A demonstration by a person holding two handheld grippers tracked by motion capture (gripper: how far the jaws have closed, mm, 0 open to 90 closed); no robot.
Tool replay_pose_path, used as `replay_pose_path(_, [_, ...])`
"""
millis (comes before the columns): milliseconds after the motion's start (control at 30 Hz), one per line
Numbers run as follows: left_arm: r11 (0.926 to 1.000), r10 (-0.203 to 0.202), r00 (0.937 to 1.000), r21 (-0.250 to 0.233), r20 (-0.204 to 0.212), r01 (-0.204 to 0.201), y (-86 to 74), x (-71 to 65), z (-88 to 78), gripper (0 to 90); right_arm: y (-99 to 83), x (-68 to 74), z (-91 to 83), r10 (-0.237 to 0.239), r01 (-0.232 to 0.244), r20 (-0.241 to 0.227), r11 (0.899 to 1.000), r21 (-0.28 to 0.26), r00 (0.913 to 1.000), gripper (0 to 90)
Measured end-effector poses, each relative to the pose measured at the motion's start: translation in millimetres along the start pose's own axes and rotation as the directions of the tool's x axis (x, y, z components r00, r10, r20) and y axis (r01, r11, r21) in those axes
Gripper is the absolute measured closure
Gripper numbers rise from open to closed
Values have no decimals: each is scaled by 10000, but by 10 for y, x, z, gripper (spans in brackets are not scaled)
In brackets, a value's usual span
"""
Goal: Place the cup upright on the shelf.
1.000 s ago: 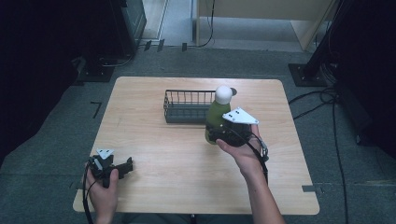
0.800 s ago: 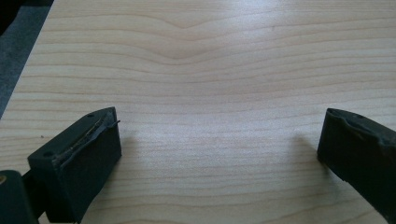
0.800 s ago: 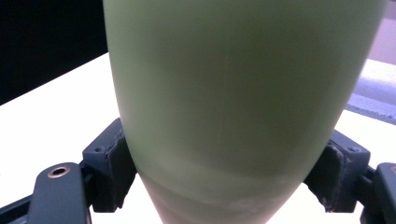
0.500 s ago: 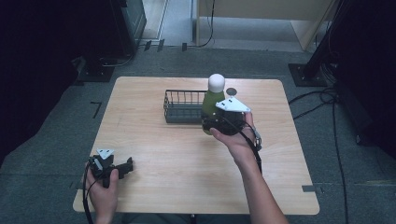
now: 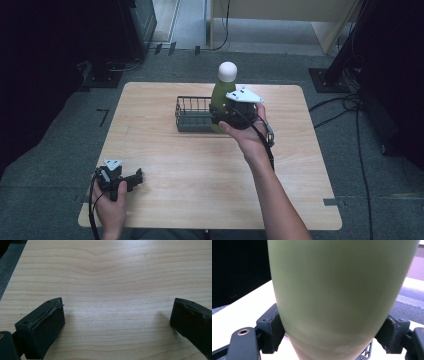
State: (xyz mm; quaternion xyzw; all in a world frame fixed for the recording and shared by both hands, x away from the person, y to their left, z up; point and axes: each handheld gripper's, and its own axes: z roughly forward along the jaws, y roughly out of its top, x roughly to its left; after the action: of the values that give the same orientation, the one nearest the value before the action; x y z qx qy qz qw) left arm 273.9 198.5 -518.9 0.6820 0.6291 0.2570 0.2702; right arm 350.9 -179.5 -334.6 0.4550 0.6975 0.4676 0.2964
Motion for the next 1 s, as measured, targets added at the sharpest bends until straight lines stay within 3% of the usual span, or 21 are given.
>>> replay_pose_path(500, [10000, 21, 10000, 9, 12, -21, -1, -10, -1, 0, 227, -225, 285, 345, -342, 351, 9994, -99, 9988, 205])
replay_pose_path(767, [10000, 44, 10000, 24, 25, -44, -1, -10, -2, 0, 183, -328, 549, 702, -679, 730, 9971, -340, 9949, 205])
replay_pose_path(1000, [10000, 59, 10000, 29, 24, -59, 0, -9, -2, 0, 86, -333, 745, 618, -607, 979, 9980, -147, 9933, 205])
